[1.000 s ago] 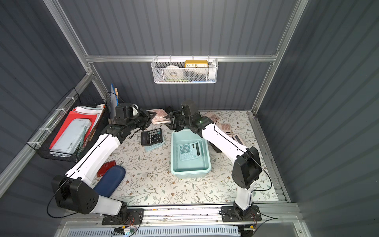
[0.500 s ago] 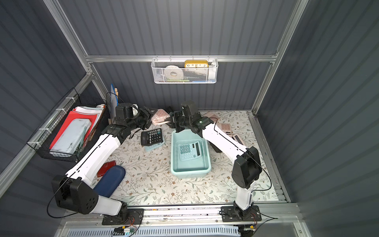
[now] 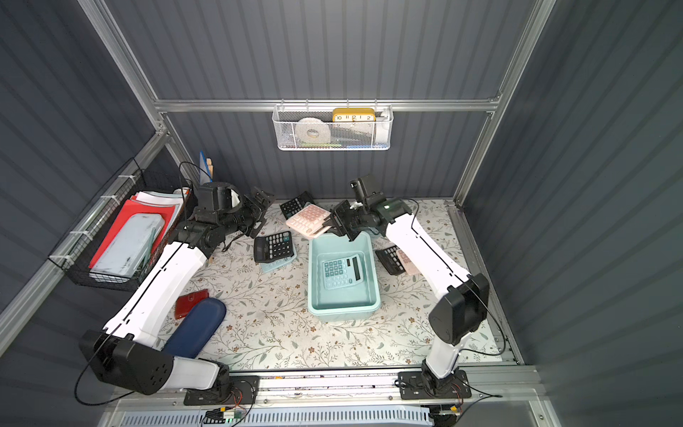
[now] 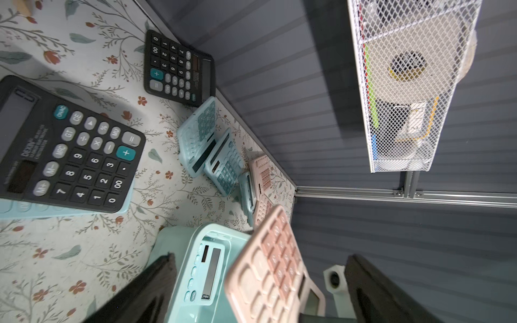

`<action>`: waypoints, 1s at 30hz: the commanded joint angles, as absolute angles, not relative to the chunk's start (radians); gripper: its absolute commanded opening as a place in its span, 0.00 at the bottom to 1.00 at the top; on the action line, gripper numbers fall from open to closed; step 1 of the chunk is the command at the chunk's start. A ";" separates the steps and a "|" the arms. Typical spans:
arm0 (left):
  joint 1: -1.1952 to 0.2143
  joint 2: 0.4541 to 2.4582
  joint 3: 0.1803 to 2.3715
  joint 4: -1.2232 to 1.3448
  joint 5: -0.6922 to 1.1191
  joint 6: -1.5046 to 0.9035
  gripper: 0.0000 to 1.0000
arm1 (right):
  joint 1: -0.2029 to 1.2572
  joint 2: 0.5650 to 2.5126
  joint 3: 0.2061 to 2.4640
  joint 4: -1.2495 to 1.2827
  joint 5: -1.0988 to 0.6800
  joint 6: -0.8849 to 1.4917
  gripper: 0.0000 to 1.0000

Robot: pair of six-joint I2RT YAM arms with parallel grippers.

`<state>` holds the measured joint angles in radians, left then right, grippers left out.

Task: Put the calculator in the storage box
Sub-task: Place the calculator in the storage box.

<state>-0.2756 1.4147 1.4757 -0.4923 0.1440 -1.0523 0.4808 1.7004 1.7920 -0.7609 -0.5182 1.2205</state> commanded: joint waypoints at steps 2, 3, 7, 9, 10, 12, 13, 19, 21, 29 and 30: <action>-0.281 1.402 1.513 -0.605 0.115 -0.992 0.99 | 0.436 1.569 1.752 -0.976 -0.534 0.912 0.00; -0.280 1.409 1.521 -0.616 0.115 -0.986 1.00 | 0.433 1.550 1.748 -1.021 -0.511 0.868 0.00; -0.281 1.435 1.542 -0.648 0.127 -0.968 0.99 | 0.422 1.496 1.728 -1.196 -0.460 0.679 0.00; -0.280 1.444 1.540 -0.652 0.133 -0.965 0.99 | 0.423 1.490 1.723 -1.289 -0.439 0.603 0.00; -0.279 1.447 1.541 -0.652 0.136 -0.965 0.99 | 0.423 1.492 1.723 -1.336 -0.426 0.564 0.00; -0.280 1.454 1.541 -0.657 0.142 -0.965 0.99 | 0.423 1.497 1.723 -1.408 -0.409 0.496 0.00; -0.279 1.458 1.540 -0.658 0.148 -0.963 1.00 | 0.423 1.503 1.723 -1.448 -0.397 0.467 0.00; -0.280 1.485 1.539 -0.670 0.156 -0.951 0.99 | 0.438 1.606 1.747 -1.590 -0.380 0.379 0.00; -0.280 1.489 1.533 -0.670 0.155 -0.951 0.99 | 0.471 1.643 1.771 -1.598 -0.343 0.380 0.00; -0.280 1.494 1.502 -0.648 0.158 -0.950 0.99 | 0.581 1.802 1.860 -1.587 -0.258 0.429 0.00; -0.279 1.494 1.500 -0.644 0.158 -0.950 0.99 | 0.588 1.820 1.863 -1.589 -0.212 0.435 0.00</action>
